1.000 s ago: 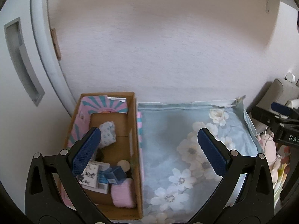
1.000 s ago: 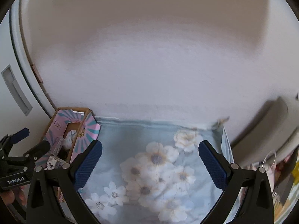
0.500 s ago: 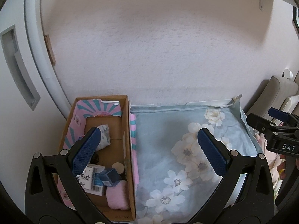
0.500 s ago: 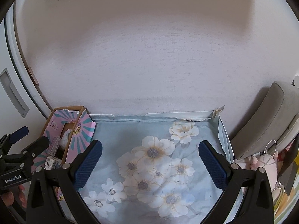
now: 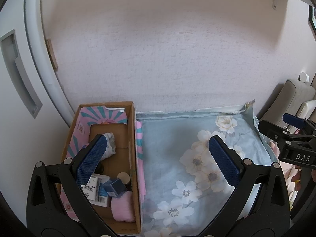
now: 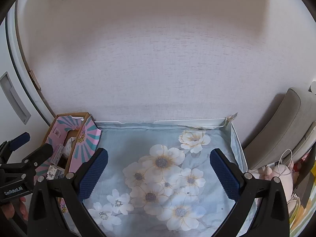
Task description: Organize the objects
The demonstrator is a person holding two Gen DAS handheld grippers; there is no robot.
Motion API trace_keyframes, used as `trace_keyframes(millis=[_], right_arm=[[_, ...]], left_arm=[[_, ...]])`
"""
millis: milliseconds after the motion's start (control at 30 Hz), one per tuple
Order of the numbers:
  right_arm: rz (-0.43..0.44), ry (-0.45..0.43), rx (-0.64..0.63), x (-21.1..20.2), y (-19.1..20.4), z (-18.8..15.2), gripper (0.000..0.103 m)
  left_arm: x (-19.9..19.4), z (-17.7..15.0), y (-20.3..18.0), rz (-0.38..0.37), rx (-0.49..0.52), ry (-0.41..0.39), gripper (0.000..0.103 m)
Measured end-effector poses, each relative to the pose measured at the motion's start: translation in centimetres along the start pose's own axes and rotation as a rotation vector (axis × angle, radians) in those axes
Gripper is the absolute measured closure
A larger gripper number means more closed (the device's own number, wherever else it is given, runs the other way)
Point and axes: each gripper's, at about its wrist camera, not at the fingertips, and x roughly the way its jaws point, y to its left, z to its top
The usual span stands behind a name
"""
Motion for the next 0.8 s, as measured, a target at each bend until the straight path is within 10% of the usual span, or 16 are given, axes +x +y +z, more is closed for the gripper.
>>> trace_keyframes(millis=[800], right_arm=[[-0.024,-0.017,0.005,-0.96,0.28,-0.17,0.000]], left_arm=[[-0.61,-0.22,-0.21,0.005,0.007,-0.002,0.000]])
